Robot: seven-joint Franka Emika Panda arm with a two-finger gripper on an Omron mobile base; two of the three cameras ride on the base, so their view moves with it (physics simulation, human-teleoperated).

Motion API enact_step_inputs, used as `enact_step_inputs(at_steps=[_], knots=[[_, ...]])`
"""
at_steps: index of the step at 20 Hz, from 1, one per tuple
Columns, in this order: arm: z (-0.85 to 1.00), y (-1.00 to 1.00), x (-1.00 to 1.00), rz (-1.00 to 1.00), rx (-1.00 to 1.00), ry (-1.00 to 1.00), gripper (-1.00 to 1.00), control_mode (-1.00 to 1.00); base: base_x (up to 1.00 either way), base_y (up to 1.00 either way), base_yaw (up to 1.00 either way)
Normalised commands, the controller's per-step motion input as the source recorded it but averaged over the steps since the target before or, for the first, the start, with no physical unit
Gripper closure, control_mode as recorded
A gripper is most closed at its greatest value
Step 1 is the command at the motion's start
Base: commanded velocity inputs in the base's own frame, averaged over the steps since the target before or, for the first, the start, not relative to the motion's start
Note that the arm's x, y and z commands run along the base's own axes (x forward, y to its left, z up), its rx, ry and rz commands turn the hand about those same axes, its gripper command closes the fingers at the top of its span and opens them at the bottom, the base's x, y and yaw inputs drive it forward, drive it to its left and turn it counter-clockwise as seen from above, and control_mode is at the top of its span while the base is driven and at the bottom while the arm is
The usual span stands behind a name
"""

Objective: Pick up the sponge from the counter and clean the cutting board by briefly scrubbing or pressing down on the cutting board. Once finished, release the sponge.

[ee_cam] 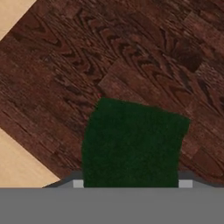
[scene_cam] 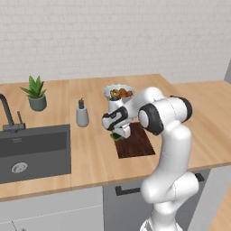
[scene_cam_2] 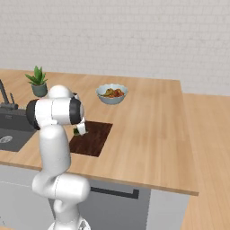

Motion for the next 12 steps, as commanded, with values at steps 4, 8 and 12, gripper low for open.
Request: enact_step_inputs(at_steps=[4, 8, 12], knots=[[-0.1, 0.0, 0.49, 0.0, 0.0, 0.0, 1.0, -1.0, 0.0, 0.0, 0.0], [-0.1, 0.0, 0.51, 0.0, 0.0, 0.0, 1.0, -1.0, 0.0, 0.0, 0.0], [-0.14, 0.0, 0.49, 0.0, 0.0, 0.0, 1.0, -1.0, 0.0, 0.0, 0.0]])
